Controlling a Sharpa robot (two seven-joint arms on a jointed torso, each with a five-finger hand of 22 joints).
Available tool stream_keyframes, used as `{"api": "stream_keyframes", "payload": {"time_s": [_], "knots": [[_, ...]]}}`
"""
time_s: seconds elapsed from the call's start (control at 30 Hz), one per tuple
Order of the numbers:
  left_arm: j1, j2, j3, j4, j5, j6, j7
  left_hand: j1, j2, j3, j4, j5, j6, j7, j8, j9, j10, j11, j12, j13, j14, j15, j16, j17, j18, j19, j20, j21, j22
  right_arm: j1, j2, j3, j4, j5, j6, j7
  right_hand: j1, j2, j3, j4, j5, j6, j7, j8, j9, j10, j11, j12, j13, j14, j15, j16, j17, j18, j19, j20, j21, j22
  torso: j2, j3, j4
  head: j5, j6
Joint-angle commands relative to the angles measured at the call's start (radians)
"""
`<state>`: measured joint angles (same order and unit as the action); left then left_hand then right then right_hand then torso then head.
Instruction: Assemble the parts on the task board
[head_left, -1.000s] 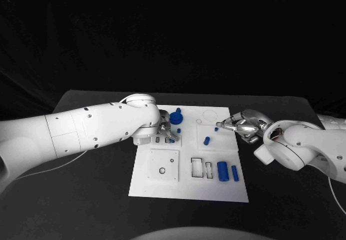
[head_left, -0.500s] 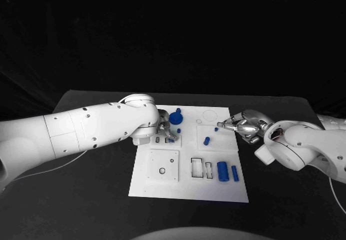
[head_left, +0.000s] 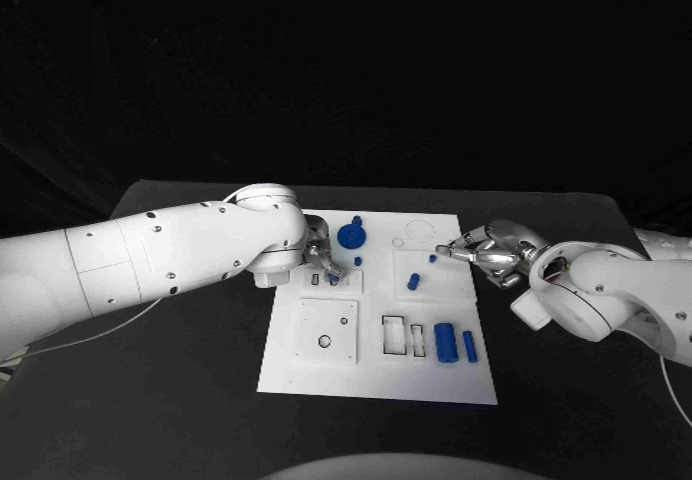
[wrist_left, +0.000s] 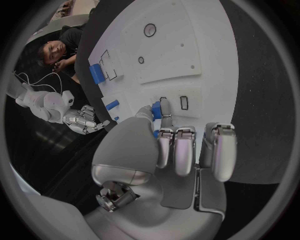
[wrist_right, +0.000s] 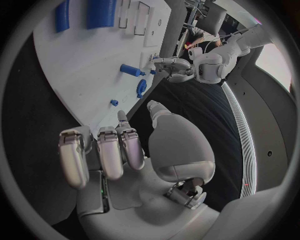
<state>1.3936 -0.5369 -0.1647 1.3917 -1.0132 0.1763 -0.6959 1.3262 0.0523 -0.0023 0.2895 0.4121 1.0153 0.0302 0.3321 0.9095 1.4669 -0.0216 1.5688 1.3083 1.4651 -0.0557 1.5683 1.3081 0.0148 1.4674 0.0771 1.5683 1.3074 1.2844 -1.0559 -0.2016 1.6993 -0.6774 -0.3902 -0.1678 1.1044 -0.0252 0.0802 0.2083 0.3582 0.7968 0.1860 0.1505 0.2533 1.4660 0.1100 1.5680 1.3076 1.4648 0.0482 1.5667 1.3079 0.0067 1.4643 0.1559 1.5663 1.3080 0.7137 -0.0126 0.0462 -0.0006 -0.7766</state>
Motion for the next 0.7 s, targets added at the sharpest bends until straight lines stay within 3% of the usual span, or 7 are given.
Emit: {"api": "stream_keyframes", "payload": {"time_s": [0.03,0.33,0.7], "knots": [[0.006,-0.002,0.001,0.007,-0.003,0.051,-0.041,-0.009,0.001,-0.003,0.004,-0.004,0.008,0.001,-0.003,0.002,0.104,-0.003,0.002,0.262,0.106,-0.004,0.002,0.263,-0.015,0.103,-0.007,0.002,0.263,-0.001,0.0,-0.001,-0.001,-0.011,0.013,-0.004,0.002,0.011,-0.006,-0.001,0.0,-0.005,0.002,0.002,-0.001,0.105,0.006,0.003,0.263,0.106,0.007,0.004,0.263,-0.007,0.107,0.007,0.004,0.263,0.001,-0.0005,-0.0005,0.001,0.0],[0.027,0.001,0.001,0.007,-0.017,0.107,-0.076,-0.018,0.0,-0.005,0.003,-0.014,0.012,0.0,-0.006,0.002,0.104,-0.004,0.002,0.262,0.106,-0.004,0.002,0.263,-0.015,0.103,-0.006,0.002,0.263,-0.002,0.002,-0.001,-0.002,-0.011,0.014,-0.008,0.002,0.012,-0.006,-0.001,0.0,-0.006,0.002,0.002,-0.001,0.105,0.006,0.003,0.263,0.106,0.008,0.004,0.263,-0.007,0.107,0.007,0.004,0.263,0.001,0.0001,-0.0012,0.003,-0.001],[0.032,0.021,0.001,-0.007,-0.036,0.169,-0.116,-0.016,-0.001,-0.004,0.002,-0.018,0.012,-0.002,-0.007,0.002,0.104,-0.004,0.002,0.262,0.106,-0.005,0.002,0.263,-0.015,0.103,-0.006,0.002,0.263,-0.003,0.003,-0.001,-0.003,-0.011,0.014,-0.01,0.002,0.012,-0.006,-0.001,0.0,-0.006,0.002,0.002,-0.001,0.105,0.006,0.003,0.263,0.106,0.008,0.004,0.263,-0.007,0.107,0.007,0.004,0.263,0.002,-0.0005,-0.0012,0.003,-0.004]]}}
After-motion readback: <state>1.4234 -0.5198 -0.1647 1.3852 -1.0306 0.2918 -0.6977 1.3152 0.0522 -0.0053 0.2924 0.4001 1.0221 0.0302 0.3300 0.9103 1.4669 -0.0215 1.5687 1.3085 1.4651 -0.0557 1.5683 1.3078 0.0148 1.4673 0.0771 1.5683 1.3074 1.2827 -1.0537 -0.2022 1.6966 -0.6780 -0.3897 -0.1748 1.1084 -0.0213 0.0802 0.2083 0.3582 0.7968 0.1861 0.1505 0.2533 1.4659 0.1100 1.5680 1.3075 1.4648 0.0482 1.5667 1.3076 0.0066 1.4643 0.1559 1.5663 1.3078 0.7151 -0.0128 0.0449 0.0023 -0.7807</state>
